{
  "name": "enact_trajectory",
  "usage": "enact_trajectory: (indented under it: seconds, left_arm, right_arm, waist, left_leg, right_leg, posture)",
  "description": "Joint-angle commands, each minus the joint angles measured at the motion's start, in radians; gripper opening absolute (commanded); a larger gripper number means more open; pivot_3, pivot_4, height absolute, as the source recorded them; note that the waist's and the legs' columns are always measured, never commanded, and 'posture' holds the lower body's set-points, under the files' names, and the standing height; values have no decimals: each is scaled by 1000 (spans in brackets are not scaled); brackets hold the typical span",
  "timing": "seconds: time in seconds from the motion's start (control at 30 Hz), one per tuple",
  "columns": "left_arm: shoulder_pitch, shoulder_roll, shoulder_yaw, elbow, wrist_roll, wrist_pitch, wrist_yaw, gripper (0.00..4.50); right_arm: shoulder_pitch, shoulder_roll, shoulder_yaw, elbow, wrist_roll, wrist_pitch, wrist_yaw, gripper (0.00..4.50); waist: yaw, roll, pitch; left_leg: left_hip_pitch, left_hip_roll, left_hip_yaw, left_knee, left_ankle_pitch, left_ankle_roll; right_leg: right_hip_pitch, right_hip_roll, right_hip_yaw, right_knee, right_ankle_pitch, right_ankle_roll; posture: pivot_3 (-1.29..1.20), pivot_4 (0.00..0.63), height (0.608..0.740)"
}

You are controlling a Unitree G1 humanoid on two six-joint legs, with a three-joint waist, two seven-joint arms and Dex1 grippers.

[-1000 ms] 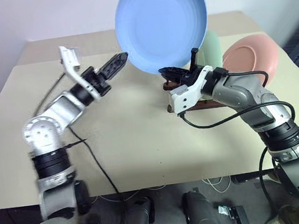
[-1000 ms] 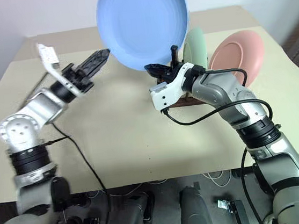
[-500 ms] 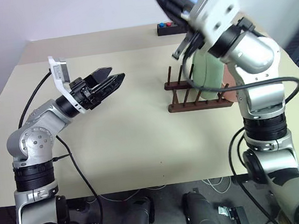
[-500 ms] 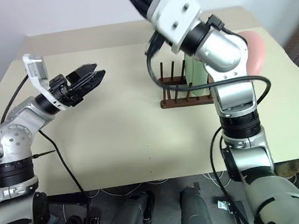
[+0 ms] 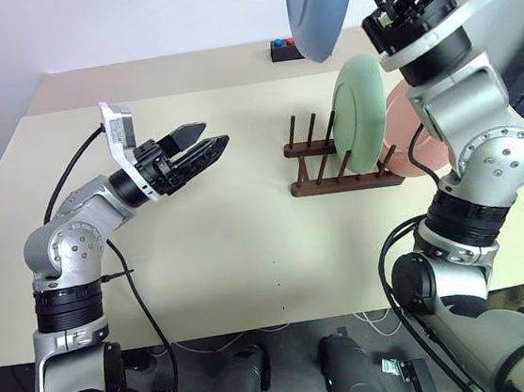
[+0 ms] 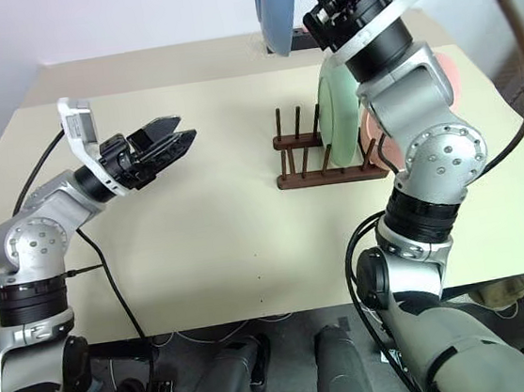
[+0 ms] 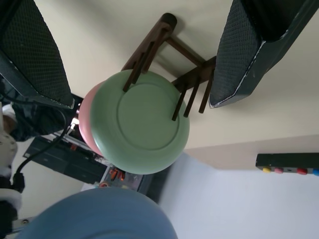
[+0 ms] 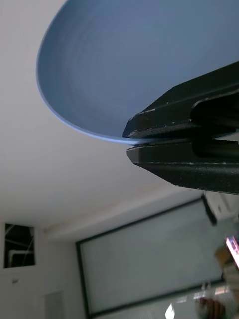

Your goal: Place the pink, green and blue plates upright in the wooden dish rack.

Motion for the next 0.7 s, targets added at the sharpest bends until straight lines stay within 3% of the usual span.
enact_trajectory:
  seconds: [0.03, 0.2, 0.7]
  left_arm:
    - [-10, 1, 5, -33, -3, -9, -7, 4453]
    - [-1, 7, -14, -32, 33, -35, -23, 4453]
    - [-3, 24, -26, -11, 55, -17, -59, 4453]
  right_arm:
    - [33, -41, 11, -50, 62, 5, -16, 0]
    - [154, -71, 39, -55, 56, -17, 18, 0]
    - [276, -75, 76, -18, 51, -45, 32, 0]
  waist:
    - [0, 0, 0]
    - [2, 0, 0]
    - [3, 0, 0]
  left_leg:
    - [0, 0, 1, 0, 0, 0]
    - [0, 1, 3, -1, 0, 0]
    - [0, 7, 15, -3, 0, 0]
  right_leg:
    - [0, 0, 1, 0, 0, 0]
    - [-1, 1, 2, 0, 0, 0]
    - [-8, 5, 10, 0, 3, -4]
  posture:
    - [0, 150, 740]
    - [0, 150, 740]
    - [0, 150, 740]
